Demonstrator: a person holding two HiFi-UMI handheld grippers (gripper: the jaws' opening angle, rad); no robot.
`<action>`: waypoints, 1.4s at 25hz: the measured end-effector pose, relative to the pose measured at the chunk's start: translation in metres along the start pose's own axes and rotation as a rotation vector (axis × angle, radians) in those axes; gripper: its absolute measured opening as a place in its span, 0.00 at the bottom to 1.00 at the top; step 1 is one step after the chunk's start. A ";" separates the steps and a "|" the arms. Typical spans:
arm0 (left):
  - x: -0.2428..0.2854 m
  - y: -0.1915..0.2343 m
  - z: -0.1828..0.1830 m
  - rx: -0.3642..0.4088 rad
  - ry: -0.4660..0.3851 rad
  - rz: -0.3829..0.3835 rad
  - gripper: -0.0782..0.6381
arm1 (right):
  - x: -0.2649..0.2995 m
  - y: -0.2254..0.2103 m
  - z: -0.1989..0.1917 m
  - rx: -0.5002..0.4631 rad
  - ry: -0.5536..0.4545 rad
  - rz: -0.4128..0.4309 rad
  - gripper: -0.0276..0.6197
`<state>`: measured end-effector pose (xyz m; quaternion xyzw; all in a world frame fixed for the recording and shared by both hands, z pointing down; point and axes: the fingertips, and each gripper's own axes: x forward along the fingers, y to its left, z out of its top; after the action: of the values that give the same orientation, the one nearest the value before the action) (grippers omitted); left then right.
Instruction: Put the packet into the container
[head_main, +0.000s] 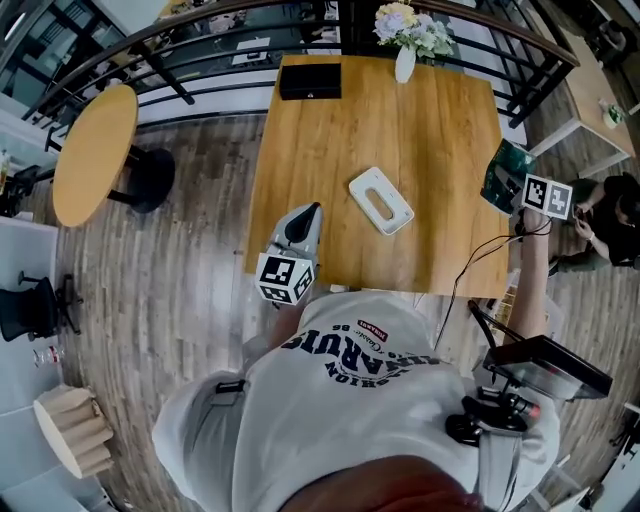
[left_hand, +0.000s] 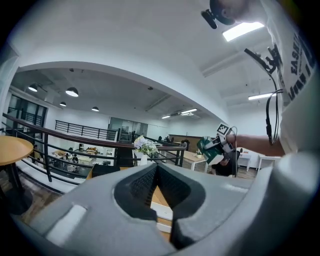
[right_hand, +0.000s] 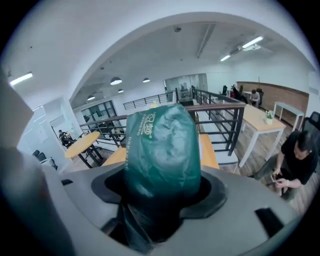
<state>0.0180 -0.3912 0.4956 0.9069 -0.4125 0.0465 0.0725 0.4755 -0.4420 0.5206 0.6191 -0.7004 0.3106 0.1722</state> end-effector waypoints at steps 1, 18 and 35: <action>0.002 -0.002 -0.001 -0.001 0.000 -0.006 0.11 | -0.013 0.007 0.015 -0.016 -0.035 0.004 0.52; -0.009 0.014 -0.004 -0.005 0.003 0.044 0.11 | -0.019 0.043 0.050 -0.091 -0.054 0.007 0.52; -0.060 0.056 -0.010 -0.035 -0.008 0.218 0.11 | 0.056 0.148 0.064 -0.246 0.044 0.183 0.52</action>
<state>-0.0640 -0.3818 0.5020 0.8553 -0.5099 0.0431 0.0811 0.3304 -0.5202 0.4746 0.5200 -0.7827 0.2503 0.2331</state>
